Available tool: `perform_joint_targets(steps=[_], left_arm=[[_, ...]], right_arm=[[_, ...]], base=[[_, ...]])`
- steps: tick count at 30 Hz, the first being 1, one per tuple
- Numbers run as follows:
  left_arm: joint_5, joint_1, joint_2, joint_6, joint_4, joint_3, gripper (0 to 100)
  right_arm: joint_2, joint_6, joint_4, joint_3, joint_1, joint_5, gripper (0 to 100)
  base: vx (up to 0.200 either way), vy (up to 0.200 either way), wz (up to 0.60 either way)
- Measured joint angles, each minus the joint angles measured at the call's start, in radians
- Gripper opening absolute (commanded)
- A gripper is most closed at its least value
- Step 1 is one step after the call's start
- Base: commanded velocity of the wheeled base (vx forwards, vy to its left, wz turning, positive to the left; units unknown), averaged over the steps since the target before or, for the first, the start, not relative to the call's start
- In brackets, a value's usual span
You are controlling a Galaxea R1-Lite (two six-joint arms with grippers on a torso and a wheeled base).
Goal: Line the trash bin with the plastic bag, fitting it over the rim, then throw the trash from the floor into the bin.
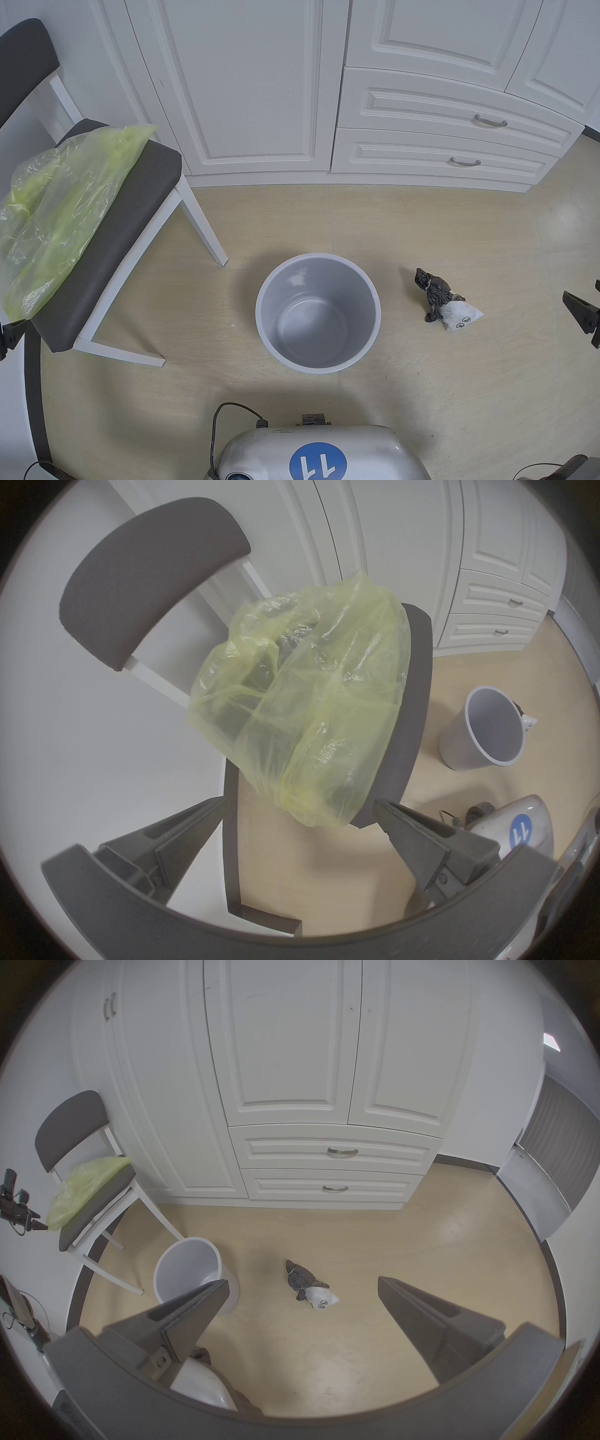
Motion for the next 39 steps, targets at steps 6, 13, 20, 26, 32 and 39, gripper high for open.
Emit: perform_joint_targets(steps=[6, 13, 20, 26, 32, 39], left_arm=[[-0.002, 0.055, -0.021, -0.004, -0.204, 0.106, 100], [-0.002, 0.103, 0.014, -0.01, -0.285, 0.167, 100], [-0.002, 0.111, 0.075, -0.071, -0.389, 0.175, 100], [0.001, 0.111, 0.123, -0.173, -0.524, 0.167, 100], [0.025, 0.12, 0.161, -0.297, -0.622, 0.122, 100], [-0.033, 0.128, 0.169, -0.305, -0.627, 0.107, 100]], right_arm=[[0.012, 0.001, 0.0, 0.011, 0.02, 0.0, 100], [0.027, 0.001, -0.001, 0.019, 0.056, 0.001, 100], [0.031, -0.002, -0.002, 0.02, 0.063, 0.001, 100], [0.03, -0.004, -0.001, 0.025, 0.068, 0.001, 100], [0.021, -0.007, -0.001, 0.028, 0.085, 0.001, 100], [0.013, -0.006, -0.001, 0.041, 0.134, 0.001, 100]], base=[[0.0, 0.0, 0.0], [0.0, 0.0, 0.0], [0.0, 0.0, 0.0], [0.0, 0.0, 0.0], [0.0, 0.0, 0.0], [0.0, 0.0, 0.0]])
